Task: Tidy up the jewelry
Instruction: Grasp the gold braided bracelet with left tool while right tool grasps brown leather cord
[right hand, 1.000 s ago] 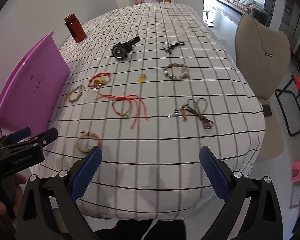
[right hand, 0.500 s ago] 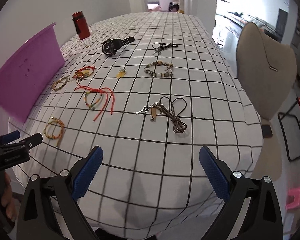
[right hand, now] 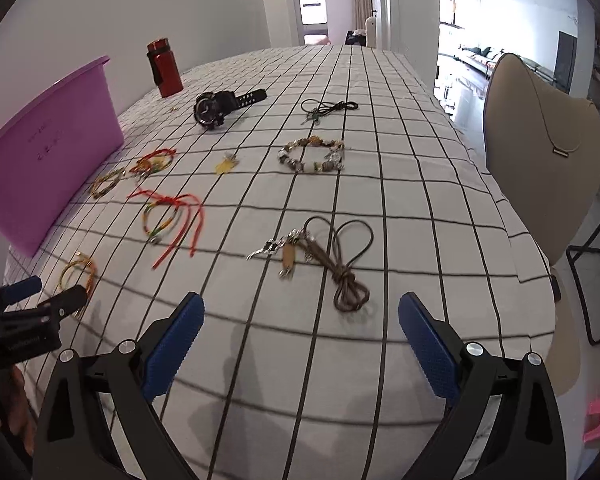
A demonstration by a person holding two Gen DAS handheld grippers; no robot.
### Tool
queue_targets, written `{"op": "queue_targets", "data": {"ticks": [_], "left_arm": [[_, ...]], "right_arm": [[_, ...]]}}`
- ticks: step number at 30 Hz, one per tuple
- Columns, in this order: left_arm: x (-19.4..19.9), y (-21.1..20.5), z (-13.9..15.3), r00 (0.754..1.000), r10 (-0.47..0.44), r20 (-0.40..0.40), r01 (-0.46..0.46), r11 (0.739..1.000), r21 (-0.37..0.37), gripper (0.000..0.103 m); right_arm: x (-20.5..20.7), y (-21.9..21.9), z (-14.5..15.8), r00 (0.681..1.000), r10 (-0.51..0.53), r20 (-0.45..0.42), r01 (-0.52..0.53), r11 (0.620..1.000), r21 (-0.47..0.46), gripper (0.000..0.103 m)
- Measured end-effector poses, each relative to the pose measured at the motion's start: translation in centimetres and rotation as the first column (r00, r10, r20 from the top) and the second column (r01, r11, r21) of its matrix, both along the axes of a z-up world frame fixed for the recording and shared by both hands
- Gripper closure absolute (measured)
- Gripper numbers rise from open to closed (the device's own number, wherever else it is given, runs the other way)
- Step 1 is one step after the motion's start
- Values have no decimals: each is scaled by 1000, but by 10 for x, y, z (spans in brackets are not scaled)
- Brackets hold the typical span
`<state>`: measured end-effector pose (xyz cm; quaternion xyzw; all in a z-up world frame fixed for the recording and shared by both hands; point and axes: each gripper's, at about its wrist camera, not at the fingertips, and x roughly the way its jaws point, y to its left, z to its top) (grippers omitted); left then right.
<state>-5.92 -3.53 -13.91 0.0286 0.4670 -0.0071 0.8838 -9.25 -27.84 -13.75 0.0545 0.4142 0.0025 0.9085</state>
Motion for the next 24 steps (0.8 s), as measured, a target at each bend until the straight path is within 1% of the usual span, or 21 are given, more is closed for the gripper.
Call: {"op": "queue_targets", "data": {"ticks": [3, 6, 9, 13, 16, 19, 21, 22, 23, 24], "left_arm": [[6, 2, -6, 1000, 19, 1, -19, 1000, -10, 6], [11, 3, -11, 1000, 30, -8, -30, 999, -31, 6], [13, 1, -12, 999, 32, 3, -32, 999, -37, 6], [13, -2, -13, 999, 28, 16, -28, 999, -36, 5], [12, -2, -13, 999, 23, 29, -22, 999, -35, 5], [13, -2, -13, 1000, 19, 23, -19, 999, -38, 6], [12, -2, -13, 1000, 16, 25, -15, 999, -39, 7], [11, -2, -13, 999, 16, 28, -14, 999, -39, 10], [8, -3, -12, 999, 14, 36, -13, 999, -40, 15], [5, -4, -11, 999, 10, 43, -8, 999, -41, 18]], "right_arm": [[9, -1, -7, 1000, -6, -6, 6, 999, -39, 10], [14, -4, -10, 1000, -12, -7, 12, 999, -43, 10], [19, -5, -15, 1000, -15, -14, 14, 997, -76, 10], [25, -9, -19, 999, -26, -30, 23, 997, -72, 10], [26, -9, -21, 1000, -20, -22, 18, 996, -84, 10], [25, -9, -21, 1000, -20, -15, 18, 996, -86, 11], [24, -8, -20, 1000, -13, -10, 12, 996, -88, 15], [23, -6, -19, 1000, -6, -5, 5, 996, -90, 19], [22, -4, -19, 1000, 4, 0, -4, 996, -93, 24], [21, -3, -18, 1000, 13, 4, -12, 995, -94, 27]]}}
